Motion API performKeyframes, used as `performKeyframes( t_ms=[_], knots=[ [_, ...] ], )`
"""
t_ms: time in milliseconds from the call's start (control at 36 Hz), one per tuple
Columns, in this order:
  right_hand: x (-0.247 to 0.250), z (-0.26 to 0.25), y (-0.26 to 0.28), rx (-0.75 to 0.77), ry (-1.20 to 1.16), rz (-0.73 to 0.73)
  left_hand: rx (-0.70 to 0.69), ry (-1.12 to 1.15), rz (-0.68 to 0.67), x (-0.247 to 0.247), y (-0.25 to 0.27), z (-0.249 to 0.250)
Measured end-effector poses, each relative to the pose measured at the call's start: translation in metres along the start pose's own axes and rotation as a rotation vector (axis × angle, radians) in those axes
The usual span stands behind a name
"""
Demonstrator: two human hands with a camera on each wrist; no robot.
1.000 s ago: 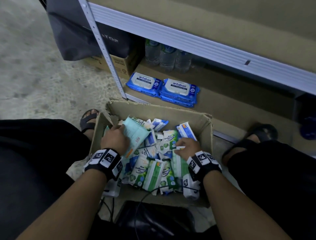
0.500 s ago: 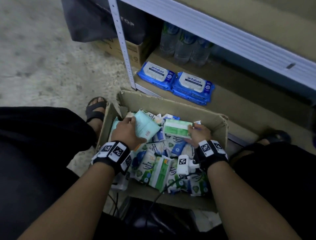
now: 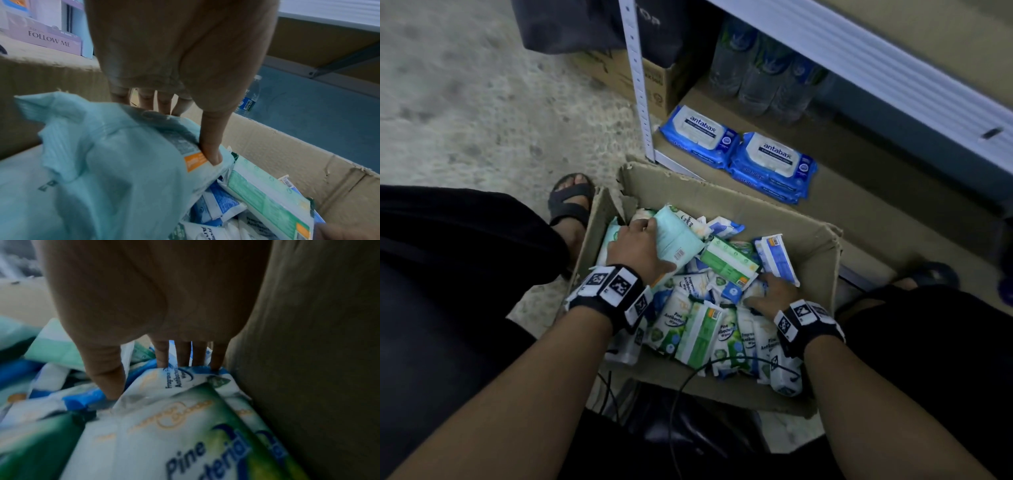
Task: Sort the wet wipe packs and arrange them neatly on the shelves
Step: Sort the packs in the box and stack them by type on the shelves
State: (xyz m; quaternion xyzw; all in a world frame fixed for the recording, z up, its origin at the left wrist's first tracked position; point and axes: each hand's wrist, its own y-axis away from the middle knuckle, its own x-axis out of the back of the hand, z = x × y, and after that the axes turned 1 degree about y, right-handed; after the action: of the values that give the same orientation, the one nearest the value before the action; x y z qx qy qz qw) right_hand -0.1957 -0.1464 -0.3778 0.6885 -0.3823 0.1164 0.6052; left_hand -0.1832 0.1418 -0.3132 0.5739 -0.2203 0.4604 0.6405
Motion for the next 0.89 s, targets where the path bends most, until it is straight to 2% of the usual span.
performKeyframes(
  t_ms=[139,194,306,361,472,528,639,750,833,889],
  knots=[
    [0.003,0.002,0.002,-0.016,0.278,0.015,0.004,0.006,0.003,0.000,0.001,0.001],
    [0.006,0.002,0.004,-0.023,0.299,0.060,0.009,0.010,0.004,0.000,0.001,0.001],
    [0.015,0.002,0.003,-0.037,0.182,0.158,0.016,0.009,0.002,0.000,0.001,0.003],
    [0.022,-0.004,0.004,-0.047,0.120,0.278,0.019,0.007,0.002,0.000,0.001,0.004],
    [0.030,-0.011,0.009,0.008,-0.034,0.625,0.026,-0.001,0.006,0.000,0.003,0.005],
    [0.036,-0.012,0.014,0.014,-0.064,0.703,0.030,-0.007,0.008,0.001,0.003,0.005],
    [0.035,-0.018,0.016,0.017,-0.157,0.453,0.035,-0.005,0.008,0.001,0.004,0.007],
    [0.020,-0.027,0.017,0.089,-0.277,0.376,0.038,-0.005,0.008,0.001,0.005,0.007],
    [0.008,-0.039,0.017,0.117,-0.265,0.213,0.038,-0.001,0.010,0.001,0.006,0.007],
    [-0.001,-0.044,0.018,0.129,-0.227,0.191,0.040,-0.002,0.013,0.001,0.007,0.007]
  ],
)
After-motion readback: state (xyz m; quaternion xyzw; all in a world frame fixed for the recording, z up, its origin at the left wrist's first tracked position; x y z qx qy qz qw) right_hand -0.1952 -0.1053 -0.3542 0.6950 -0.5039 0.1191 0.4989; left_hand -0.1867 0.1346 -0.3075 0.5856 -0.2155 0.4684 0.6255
